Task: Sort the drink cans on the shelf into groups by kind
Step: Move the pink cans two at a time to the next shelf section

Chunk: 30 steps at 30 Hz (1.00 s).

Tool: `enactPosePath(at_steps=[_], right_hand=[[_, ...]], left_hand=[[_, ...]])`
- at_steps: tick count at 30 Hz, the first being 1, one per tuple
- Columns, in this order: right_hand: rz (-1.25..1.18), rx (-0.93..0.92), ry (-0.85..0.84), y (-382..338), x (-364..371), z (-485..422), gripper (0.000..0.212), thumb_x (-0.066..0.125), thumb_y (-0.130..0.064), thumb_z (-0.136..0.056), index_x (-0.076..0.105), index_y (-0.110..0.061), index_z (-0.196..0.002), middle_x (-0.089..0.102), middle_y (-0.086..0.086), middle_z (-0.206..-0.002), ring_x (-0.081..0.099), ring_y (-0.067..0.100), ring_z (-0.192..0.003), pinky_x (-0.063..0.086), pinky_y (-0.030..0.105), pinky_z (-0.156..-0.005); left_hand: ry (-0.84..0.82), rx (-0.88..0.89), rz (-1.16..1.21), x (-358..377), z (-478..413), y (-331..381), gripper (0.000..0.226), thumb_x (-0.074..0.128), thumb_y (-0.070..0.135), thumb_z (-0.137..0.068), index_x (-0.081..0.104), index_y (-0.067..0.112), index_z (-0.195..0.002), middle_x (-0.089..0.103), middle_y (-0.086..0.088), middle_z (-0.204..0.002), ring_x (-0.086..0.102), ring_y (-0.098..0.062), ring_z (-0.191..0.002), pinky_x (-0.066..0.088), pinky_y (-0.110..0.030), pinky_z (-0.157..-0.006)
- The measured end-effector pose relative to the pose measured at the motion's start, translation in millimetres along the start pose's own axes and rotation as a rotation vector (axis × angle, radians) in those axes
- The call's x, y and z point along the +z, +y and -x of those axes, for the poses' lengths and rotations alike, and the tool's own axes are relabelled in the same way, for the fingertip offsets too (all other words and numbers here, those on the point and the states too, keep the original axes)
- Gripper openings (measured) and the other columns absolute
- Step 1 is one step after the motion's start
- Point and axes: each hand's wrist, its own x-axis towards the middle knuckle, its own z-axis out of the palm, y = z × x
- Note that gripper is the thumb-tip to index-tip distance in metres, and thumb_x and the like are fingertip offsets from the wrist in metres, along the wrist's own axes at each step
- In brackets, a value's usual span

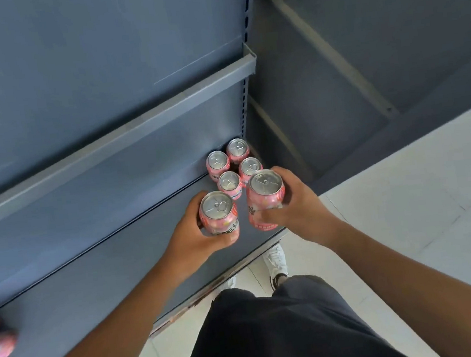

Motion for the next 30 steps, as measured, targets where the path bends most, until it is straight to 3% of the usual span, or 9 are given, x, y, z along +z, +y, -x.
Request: enactPosePath(at_steps=[4, 8, 15, 18, 21, 24, 30], right_hand=[[0.013, 0.028, -0.094, 13.9, -18.4, -23.2, 0.079, 0.091, -0.018, -0.067, 0.048, -0.038, -0.13, 0.06, -0.025, -0.111, 0.057, -0.01, -0.105, 0.048, 0.004, -0.075], [0.05, 0.082, -0.179, 29.9, -29.2, -38.8, 0.08, 0.091, -0.027, -0.065, 0.048, -0.044, -0.13, 0.062, -0.025, -0.113, 0.061, 0.004, -0.111, 0.053, 0.024, -0.093], [0.148, 0.071, -0.268, 55.3, -25.3, -58.4, 0.061, 0.082, -0.014, -0.076, 0.049, -0.048, -0.115, 0.06, -0.039, -0.098, 0.059, -0.014, -0.099, 0.049, 0.012, -0.082], [0.163, 0.088, -0.244, 71.5, -17.3, -69.2, 0.063, 0.081, -0.013, -0.074, 0.05, -0.045, -0.119, 0.062, -0.027, -0.106, 0.062, -0.005, -0.102, 0.053, 0.024, -0.089], [0.196, 0.055, -0.17, 85.3, -10.4, -78.5, 0.061, 0.081, -0.011, -0.071, 0.054, -0.039, -0.118, 0.052, -0.011, -0.116, 0.061, -0.002, -0.099, 0.054, 0.021, -0.084], [0.189, 0.043, -0.139, 100.9, -6.3, -92.2, 0.054, 0.079, -0.004, -0.069, 0.057, -0.028, -0.112, 0.062, 0.001, -0.109, 0.065, 0.011, -0.095, 0.057, 0.031, -0.081], [0.185, 0.064, -0.091, 119.3, -1.2, -106.7, 0.051, 0.075, 0.005, -0.069, 0.055, -0.02, -0.108, 0.067, -0.001, -0.102, 0.065, 0.017, -0.097, 0.054, 0.033, -0.082]], left_hand=[[0.095, 0.004, -0.023, 23.8, -13.1, -3.9, 0.06, 0.089, 0.007, -0.069, 0.055, 0.034, -0.112, 0.068, 0.009, -0.105, 0.066, -0.014, -0.099, 0.054, -0.023, -0.084], [0.162, -0.016, -0.048, 41.7, -18.8, -19.6, 0.062, 0.089, 0.012, -0.069, 0.054, 0.035, -0.115, 0.066, 0.015, -0.106, 0.064, -0.013, -0.102, 0.051, -0.02, -0.086], [0.223, -0.11, -0.068, 66.3, -37.7, -58.2, 0.07, 0.089, 0.011, -0.067, 0.045, 0.037, -0.115, 0.061, 0.033, -0.098, 0.061, 0.006, -0.093, 0.045, -0.005, -0.077], [0.229, -0.12, -0.061, 74.9, -51.1, -74.5, 0.07, 0.088, 0.01, -0.068, 0.044, 0.034, -0.117, 0.062, 0.025, -0.098, 0.06, 0.006, -0.092, 0.044, -0.006, -0.077], [0.294, -0.089, -0.083, 83.4, -67.0, -91.4, 0.072, 0.085, 0.006, -0.068, 0.044, 0.033, -0.119, 0.052, 0.007, -0.114, 0.056, 0.003, -0.099, 0.046, -0.014, -0.087], [0.342, -0.072, -0.113, 90.4, -82.7, -107.1, 0.078, 0.085, 0.009, -0.066, 0.043, 0.038, -0.125, 0.044, 0.004, -0.123, 0.053, -0.009, -0.111, 0.046, -0.024, -0.097], [0.355, -0.096, -0.126, 103.3, -100.7, -122.7, 0.078, 0.082, 0.014, -0.068, 0.043, 0.034, -0.133, 0.05, 0.011, -0.128, 0.056, -0.008, -0.111, 0.051, -0.039, -0.096]])
